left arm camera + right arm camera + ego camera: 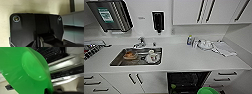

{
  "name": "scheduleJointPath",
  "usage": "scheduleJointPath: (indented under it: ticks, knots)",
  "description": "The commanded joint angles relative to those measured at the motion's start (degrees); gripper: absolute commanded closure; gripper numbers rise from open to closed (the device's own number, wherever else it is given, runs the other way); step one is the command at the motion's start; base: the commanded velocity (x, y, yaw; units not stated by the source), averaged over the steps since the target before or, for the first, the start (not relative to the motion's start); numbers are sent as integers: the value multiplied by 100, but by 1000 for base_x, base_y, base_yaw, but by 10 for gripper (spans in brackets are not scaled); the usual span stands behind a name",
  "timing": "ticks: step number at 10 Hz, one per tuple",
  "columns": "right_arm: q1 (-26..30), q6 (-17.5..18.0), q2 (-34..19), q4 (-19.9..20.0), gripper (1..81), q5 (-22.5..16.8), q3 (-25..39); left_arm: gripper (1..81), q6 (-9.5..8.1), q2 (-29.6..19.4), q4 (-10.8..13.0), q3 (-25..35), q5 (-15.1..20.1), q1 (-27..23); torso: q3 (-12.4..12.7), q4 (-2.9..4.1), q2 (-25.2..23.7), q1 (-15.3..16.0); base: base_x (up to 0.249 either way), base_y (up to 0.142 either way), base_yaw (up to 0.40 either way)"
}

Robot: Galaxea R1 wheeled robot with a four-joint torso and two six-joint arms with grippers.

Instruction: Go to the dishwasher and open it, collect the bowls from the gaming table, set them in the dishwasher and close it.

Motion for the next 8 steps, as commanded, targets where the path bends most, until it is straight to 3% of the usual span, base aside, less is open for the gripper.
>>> scheduleJointPath:
  ticks: [1,4,8]
  knots:
    - [849,11,-395,307,811,-265,132,10,49,-104,94,40,-147,-61,0,0,0,0,0,0,0]
    - [1166,11,-368,404,811,-318,97,10,49,-193,94,-127,-499,282,0,0,0,0,0,0,0]
    - [1201,11,-167,404,811,-318,-70,10,40,-201,94,-224,-623,388,-424,0,0,0,0,0,0]
